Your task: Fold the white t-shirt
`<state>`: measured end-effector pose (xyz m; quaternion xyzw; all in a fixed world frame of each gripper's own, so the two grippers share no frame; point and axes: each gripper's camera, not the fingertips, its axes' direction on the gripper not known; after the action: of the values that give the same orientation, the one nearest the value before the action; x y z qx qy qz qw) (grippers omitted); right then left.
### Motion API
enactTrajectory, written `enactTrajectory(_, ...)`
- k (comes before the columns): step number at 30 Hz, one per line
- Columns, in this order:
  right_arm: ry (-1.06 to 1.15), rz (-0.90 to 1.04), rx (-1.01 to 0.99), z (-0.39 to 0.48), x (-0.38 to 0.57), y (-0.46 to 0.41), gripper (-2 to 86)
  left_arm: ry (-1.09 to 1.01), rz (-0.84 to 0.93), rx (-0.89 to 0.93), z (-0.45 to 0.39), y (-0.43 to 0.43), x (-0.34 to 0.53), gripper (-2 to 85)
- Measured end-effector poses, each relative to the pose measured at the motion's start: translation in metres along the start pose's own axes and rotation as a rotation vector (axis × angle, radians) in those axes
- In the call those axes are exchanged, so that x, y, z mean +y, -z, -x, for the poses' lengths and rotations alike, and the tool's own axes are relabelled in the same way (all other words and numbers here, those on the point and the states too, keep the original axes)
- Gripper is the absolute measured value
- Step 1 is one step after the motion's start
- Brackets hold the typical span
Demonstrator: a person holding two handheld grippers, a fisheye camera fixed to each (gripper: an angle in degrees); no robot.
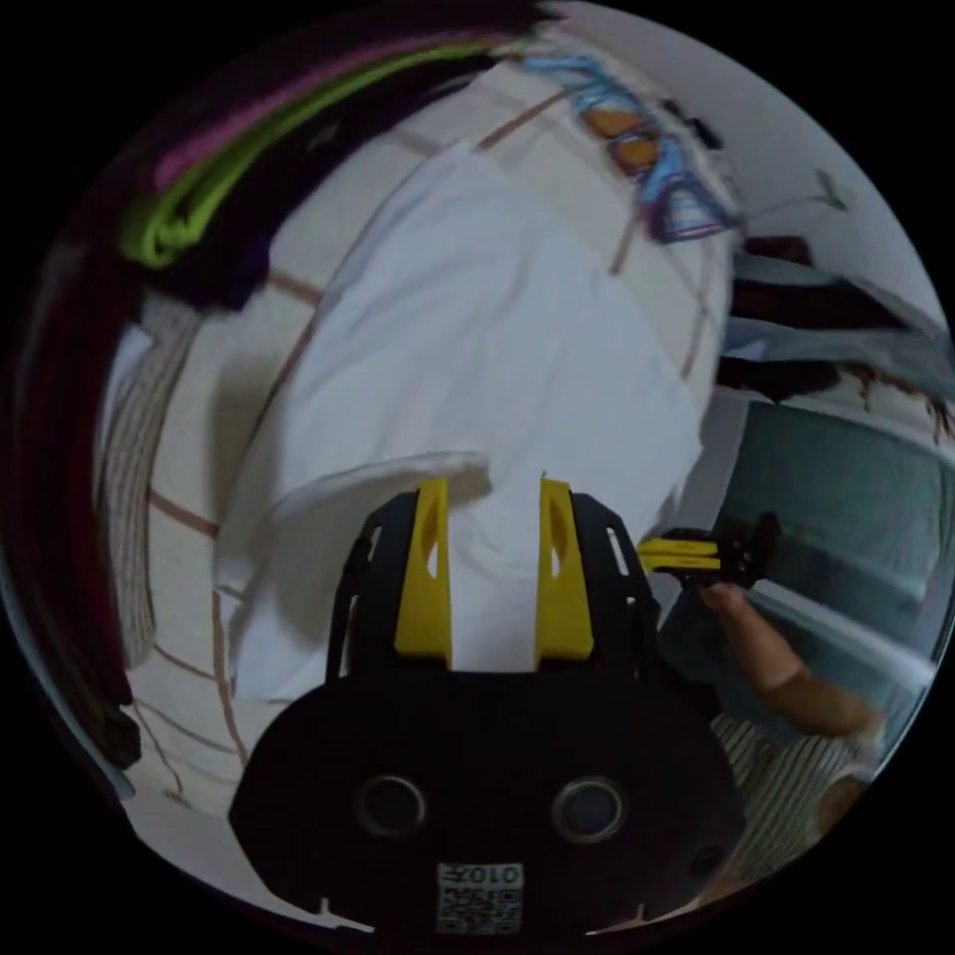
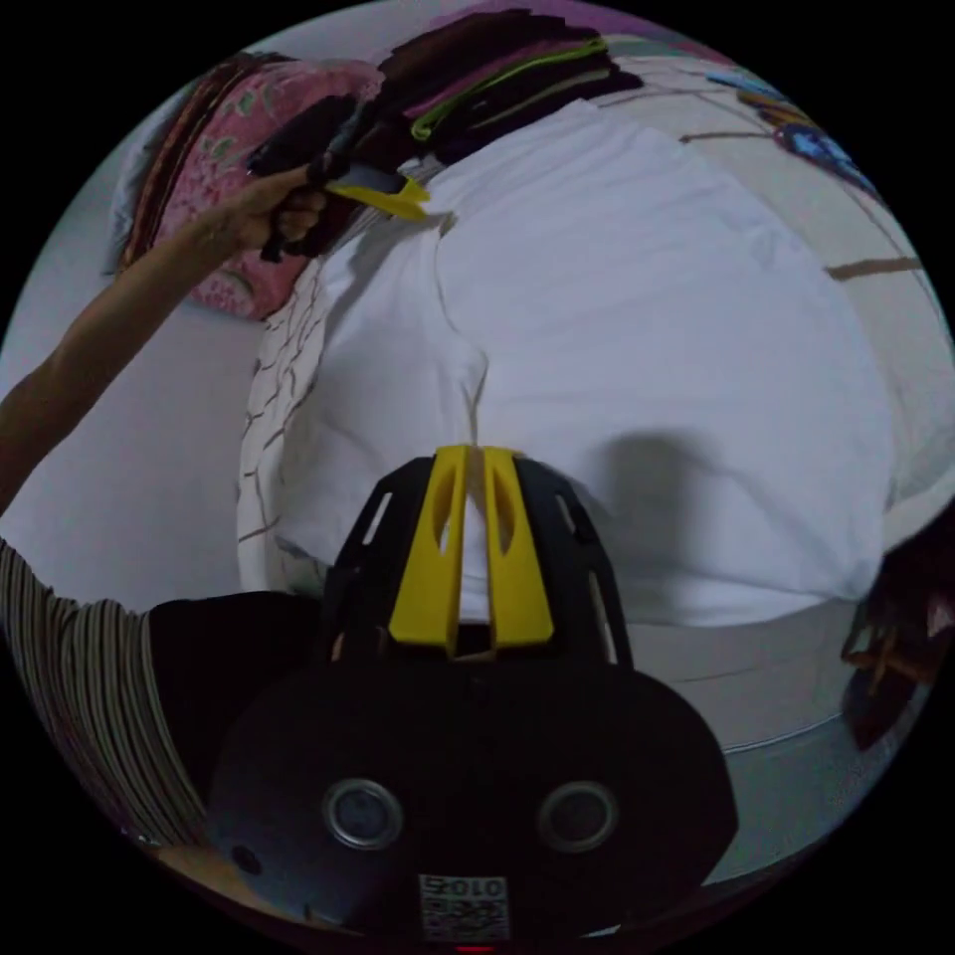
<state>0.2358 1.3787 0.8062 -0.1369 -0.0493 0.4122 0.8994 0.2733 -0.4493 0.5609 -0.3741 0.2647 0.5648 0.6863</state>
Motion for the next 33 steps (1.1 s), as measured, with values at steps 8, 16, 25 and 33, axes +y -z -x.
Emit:
enactTrajectory(8, 0.128, -0.217, 0.107, 0.063, 0.062, 0.031, 6.0, -0.193, -0.5, -0.212, -0.035, 0.053, 0.158, 14.3)
enactTrajectory(16, 0.248, -0.022, 0.203, 0.149, 0.108, -0.049, 11.0, 0.119, -0.412, -0.174, 0.056, 0.0, 0.259, 14.7)
enactTrajectory(25, 0.197, 0.084, 0.264, 0.157, 0.091, -0.08, 11.4, 0.324, -0.464, -0.097, 0.106, -0.022, 0.237, 13.5)
enactTrajectory(33, 0.173, 0.09, 0.222, 0.172, 0.104, -0.09, 11.1, 0.392, -0.443, -0.03, 0.123, -0.043, 0.224, 8.5)
